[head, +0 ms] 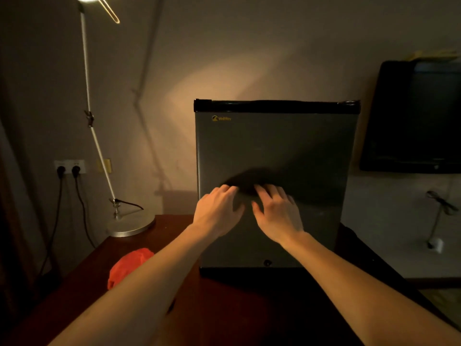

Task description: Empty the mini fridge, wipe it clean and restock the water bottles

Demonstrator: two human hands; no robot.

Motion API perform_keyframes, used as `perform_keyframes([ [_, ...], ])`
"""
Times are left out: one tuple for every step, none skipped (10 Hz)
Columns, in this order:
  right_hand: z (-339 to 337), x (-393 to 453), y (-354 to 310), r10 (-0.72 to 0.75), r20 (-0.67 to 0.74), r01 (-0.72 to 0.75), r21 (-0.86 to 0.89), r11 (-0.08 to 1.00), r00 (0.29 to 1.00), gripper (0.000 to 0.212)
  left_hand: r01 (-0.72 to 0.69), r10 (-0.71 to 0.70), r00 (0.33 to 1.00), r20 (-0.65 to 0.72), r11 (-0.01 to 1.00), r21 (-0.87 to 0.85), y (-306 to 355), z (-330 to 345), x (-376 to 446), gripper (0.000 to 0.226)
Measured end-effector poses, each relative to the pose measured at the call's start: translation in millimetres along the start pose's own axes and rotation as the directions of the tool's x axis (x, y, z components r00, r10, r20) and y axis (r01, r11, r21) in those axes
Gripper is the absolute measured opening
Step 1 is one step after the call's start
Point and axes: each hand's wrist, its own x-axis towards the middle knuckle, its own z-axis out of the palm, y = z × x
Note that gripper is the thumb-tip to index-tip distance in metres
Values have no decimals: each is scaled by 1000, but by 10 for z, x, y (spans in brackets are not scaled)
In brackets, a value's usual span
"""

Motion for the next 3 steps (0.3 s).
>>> perform_keyframes([
  [-67, 168, -44, -48, -13, 47, -59, 997, 999, 49, -64, 65, 995, -72, 998, 10, -87, -86, 205, 34],
  [-280, 425, -111, -66, -18, 64, -72, 995, 998, 46, -112, 113, 990, -84, 994, 9, -125, -355, 447, 32],
  [-554, 648, -212, -31, 23, 32, -40, 999, 999, 43, -111, 110, 992, -61, 994, -15, -103, -719, 699, 31],
])
